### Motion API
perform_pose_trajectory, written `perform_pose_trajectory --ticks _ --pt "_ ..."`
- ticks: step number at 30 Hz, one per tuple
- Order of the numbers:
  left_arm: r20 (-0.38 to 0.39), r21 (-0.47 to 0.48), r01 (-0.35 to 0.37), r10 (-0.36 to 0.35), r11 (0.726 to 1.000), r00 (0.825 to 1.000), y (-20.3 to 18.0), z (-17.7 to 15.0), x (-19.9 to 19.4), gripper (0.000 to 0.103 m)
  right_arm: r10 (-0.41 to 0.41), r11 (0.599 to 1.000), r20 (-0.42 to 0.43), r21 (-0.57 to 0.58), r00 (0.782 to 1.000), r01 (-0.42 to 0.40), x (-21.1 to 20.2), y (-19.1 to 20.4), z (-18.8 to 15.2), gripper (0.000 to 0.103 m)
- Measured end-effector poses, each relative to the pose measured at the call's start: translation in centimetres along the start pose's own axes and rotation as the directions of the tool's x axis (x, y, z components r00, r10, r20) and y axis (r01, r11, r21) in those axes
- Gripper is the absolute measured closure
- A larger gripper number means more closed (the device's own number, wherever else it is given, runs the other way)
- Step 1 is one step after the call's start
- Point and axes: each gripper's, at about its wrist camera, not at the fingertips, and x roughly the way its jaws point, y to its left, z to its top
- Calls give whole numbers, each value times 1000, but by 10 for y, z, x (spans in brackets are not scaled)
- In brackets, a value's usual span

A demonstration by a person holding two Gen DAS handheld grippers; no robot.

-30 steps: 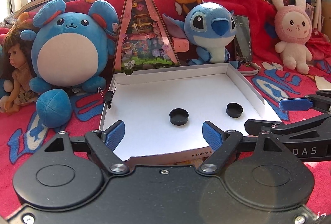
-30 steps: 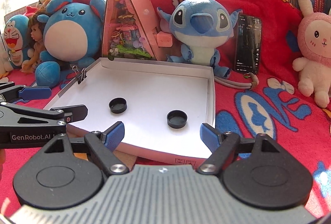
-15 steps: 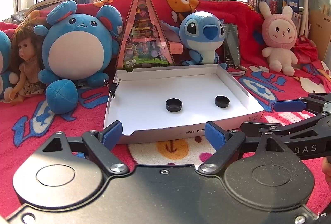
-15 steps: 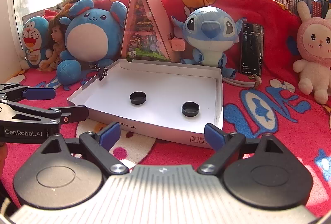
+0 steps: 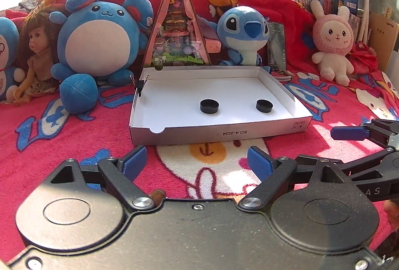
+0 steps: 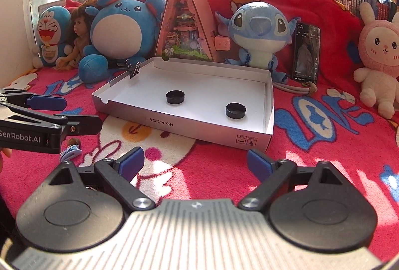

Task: Organize rigid objects
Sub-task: 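Move the left tool back over the pile toward the blue clip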

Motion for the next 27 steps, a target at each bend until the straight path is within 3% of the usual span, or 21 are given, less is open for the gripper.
perform_pose_trajectory --ticks 15,22,27 --pt "-13 -36 -65 65 997 998 20 -31 -9 15 -36 999 -19 26 999 36 -12 -2 -41 9" --pt "-36 -30 -53 52 998 998 22 -45 -16 16 -48 999 -26 8 999 48 -15 2 -53 9" --pt "-45 -24 -59 58 998 997 22 -51 -19 29 -51 999 -18 17 999 51 -16 1 -53 9"
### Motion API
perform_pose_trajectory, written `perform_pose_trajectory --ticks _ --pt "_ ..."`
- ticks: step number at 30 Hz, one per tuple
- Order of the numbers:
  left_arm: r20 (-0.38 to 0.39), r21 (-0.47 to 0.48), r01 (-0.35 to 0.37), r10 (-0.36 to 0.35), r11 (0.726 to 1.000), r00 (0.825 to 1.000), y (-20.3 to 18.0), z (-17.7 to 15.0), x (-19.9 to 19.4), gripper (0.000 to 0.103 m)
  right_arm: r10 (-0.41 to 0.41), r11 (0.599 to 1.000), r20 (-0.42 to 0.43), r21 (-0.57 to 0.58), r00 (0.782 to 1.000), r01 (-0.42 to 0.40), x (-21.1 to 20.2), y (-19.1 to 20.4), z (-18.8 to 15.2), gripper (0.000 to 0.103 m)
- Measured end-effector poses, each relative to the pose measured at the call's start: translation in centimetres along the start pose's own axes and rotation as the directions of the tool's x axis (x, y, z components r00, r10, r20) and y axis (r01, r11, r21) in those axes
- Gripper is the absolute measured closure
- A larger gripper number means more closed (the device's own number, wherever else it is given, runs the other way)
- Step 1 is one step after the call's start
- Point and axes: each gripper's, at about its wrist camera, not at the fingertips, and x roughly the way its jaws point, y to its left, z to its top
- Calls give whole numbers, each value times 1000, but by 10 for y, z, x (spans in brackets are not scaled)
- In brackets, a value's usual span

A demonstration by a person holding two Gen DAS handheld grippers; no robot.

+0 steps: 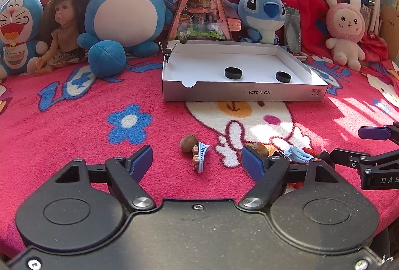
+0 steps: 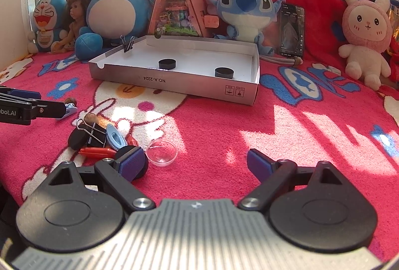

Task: Organize rigid objects
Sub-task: 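Move the left tool back over the pile toward the blue clip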

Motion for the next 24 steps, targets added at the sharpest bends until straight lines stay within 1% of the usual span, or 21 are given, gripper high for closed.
perform_pose_trajectory --ticks 2,3,4,5,6,7,9,10,11,12,13,14,15,19,22,24 --pt "-1 10 1 -1 1000 1000 0 -2 -2 33 0 1000 7 3 1000 0 -2 0 0 9" --pt "-2 14 1 -1 1000 1000 -1 -2 -3 39 -3 1000 9 -1 1000 3 -2 0 0 10" --pt "-4 22 -2 2 1000 1000 -1 -3 -4 42 -8 1000 11 -8 1000 8 -4 0 0 11" --pt "-7 30 -3 3 1000 1000 -2 -3 -4 48 -13 1000 12 -18 1000 13 -5 0 0 12" --pt "-10 41 -1 2 999 1000 -3 -4 -5 54 -18 999 13 -29 1000 18 -6 0 0 14" --pt "-12 52 3 -2 999 1000 -4 -5 -6 56 -23 999 12 -45 1000 23 -8 0 0 15" --pt "-10 80 7 -7 997 1000 -7 -7 -6 66 -31 997 6 -73 999 32 -11 -1 0 19" --pt "-4 96 2 -2 995 1000 -9 -8 -6 68 -38 996 3 -82 999 38 -12 -1 -1 21" --pt "0 109 -6 6 994 1000 -11 -9 -5 74 -42 995 -2 -92 999 42 -12 -2 -1 23" --pt "6 125 -27 27 992 1000 -13 -10 -3 76 -45 994 -7 -101 999 44 -11 -1 -1 26" --pt "7 130 -41 40 991 999 -15 -11 -1 77 -47 993 -10 -106 999 45 -11 -1 -2 28" --pt "7 129 -52 52 990 999 -15 -11 2 78 -47 993 -15 -114 999 45 -10 0 -3 32" --pt "3 120 -48 48 992 999 -14 -10 4 79 -44 992 -19 -121 999 41 -9 2 -3 35" --pt "-5 84 -27 27 996 1000 -11 -7 8 80 -21 987 -19 -157 1000 18 -5 14 -5 37" --pt "4 103 -52 52 993 999 -10 -6 8 80 -10 981 -10 -195 1000 8 -3 23 -4 38" --pt "1 99 -66 66 993 998 -6 -6 9 80 -3 978 -6 -208 1000 2 -1 28 -3 40"
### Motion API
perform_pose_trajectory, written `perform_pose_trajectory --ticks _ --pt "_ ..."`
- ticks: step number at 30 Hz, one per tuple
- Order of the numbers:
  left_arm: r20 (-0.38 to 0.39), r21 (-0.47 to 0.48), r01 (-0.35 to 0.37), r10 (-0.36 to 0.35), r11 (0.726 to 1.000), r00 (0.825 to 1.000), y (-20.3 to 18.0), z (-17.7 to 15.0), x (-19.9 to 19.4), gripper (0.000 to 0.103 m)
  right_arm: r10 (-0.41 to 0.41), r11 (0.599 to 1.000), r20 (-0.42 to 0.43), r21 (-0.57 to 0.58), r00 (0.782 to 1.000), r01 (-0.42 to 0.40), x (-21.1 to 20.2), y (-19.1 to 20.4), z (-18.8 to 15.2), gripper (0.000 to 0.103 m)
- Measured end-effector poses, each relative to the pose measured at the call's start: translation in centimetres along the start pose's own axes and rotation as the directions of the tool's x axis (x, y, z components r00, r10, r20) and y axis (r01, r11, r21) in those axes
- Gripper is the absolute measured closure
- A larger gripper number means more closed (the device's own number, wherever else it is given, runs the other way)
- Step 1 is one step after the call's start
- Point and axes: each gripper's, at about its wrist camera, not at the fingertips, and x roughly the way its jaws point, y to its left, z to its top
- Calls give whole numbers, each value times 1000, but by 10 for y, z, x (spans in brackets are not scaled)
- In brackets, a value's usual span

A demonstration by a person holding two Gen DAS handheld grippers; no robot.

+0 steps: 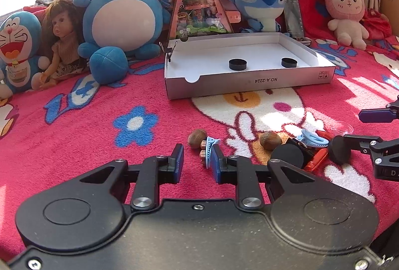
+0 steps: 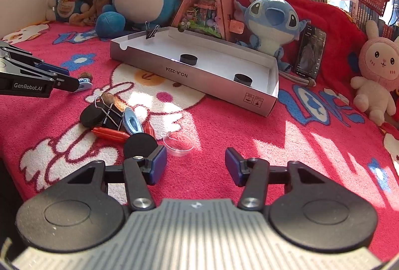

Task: Organize rigid objects
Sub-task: 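Move the left tool back over the pile toward the blue clip, then close the left tool on the blue plastic clip and lift it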

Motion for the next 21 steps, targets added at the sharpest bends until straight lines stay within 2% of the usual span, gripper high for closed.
perform_pose_trajectory --ticks 2,6,12,15,18,21 --pt "-9 -17 -6 5 1000 1000 6 0 1 80 8 1000 0 0 1000 -8 2 1 1 42" --pt "-20 -53 -25 24 998 1000 15 -1 3 80 21 999 -8 47 1000 -21 9 -1 3 59" --pt "-10 -71 -50 49 996 999 16 0 4 78 26 993 0 115 1000 -26 13 -7 3 60" --pt "4 -69 -13 13 998 1000 13 1 1 76 15 992 -1 122 1000 -15 13 -8 3 60" --pt "14 -55 31 -31 998 999 7 2 -2 69 7 992 -1 128 1000 -7 14 -9 2 60" --pt "13 -23 19 -19 1000 1000 1 2 2 69 5 991 3 136 1000 -6 15 -10 2 60"
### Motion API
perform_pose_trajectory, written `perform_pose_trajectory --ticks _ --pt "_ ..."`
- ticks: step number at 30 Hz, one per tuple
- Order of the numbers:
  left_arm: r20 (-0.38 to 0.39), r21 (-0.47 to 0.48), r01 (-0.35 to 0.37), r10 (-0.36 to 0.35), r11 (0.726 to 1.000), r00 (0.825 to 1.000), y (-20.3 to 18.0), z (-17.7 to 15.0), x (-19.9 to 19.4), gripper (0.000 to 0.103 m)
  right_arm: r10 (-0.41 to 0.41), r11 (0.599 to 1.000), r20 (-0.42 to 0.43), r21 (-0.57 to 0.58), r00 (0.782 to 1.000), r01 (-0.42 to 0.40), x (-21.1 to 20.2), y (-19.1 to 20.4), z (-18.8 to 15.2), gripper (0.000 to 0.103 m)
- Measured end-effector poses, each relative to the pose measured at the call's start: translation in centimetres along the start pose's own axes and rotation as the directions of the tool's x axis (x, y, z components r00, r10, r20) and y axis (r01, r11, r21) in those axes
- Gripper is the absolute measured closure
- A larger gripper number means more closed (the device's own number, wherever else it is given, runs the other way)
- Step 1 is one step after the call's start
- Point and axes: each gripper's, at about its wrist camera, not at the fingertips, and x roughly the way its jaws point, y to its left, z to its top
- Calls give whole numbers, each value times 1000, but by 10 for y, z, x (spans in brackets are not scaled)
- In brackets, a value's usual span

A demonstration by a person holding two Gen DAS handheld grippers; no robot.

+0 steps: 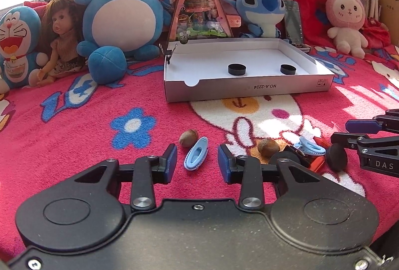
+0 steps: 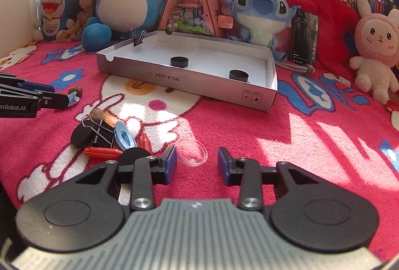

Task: Organize rigid objects
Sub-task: 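Close the left tool on the blue plastic clip and lift it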

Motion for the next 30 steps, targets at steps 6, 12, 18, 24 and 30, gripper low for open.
perform_pose_trajectory --ticks 6,12,18,24,30 --pt "-30 -35 14 -15 999 999 3 0 12 69 -6 1000 20 23 1000 5 0 -2 -1 60" --pt "-54 -42 52 -55 998 997 -4 -5 13 87 9 998 7 67 1000 -9 2 -6 -2 67" --pt "-45 -21 93 -94 995 995 -17 -3 4 88 22 997 22 75 1000 -24 -3 -2 -2 73" --pt "-26 -14 87 -87 996 996 -21 3 0 88 6 997 43 81 999 -10 -9 -5 1 73" --pt "-32 12 82 -81 997 996 -23 4 4 85 -13 996 47 93 999 9 -10 -9 5 73"
